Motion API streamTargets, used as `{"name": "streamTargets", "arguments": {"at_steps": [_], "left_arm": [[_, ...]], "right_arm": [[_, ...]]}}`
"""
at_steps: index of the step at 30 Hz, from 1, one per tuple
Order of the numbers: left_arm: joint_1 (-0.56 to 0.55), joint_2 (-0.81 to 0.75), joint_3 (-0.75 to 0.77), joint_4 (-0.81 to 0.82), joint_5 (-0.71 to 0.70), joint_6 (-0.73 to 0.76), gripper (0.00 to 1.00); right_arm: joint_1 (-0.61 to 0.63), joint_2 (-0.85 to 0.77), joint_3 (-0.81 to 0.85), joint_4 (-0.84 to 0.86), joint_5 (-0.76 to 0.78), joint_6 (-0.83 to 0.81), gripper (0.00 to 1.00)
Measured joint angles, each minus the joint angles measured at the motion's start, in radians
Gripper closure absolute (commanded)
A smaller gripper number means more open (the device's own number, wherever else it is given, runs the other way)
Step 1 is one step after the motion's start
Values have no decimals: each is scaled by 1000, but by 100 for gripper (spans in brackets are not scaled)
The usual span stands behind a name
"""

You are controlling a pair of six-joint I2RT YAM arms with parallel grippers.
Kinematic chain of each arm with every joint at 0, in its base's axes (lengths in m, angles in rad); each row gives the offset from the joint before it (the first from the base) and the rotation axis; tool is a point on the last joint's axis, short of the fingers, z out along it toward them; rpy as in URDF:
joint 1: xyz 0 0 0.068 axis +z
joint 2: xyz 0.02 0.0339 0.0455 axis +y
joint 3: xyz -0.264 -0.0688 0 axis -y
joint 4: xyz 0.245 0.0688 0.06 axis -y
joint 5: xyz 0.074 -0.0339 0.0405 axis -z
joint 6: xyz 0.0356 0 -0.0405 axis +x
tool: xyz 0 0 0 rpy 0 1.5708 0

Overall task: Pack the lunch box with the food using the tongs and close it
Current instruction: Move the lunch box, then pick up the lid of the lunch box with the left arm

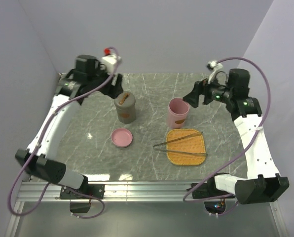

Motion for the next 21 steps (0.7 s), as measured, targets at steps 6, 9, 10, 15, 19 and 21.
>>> {"name": "streamTargets", "arguments": {"at_steps": [6, 9, 10, 15, 19, 21], "left_arm": [[219, -103, -96, 34, 215, -45, 22], [256, -102, -137, 28, 295, -46, 25], [264, -104, -157, 24, 320, -35, 26], [282, -187, -359, -25, 420, 179, 27], [277, -268, -522, -161, 463, 486, 28], [259, -278, -585, -200, 461, 632, 28]], "right_arm": [[357, 51, -8, -20, 121, -119, 0], [492, 130, 0, -23, 172, -158, 0], [525, 174, 11, -30, 195, -167, 0], [568, 317, 65, -46, 251, -176, 0], [568, 330, 82, -59, 277, -176, 0], [567, 327, 96, -61, 279, -175, 0]]}}
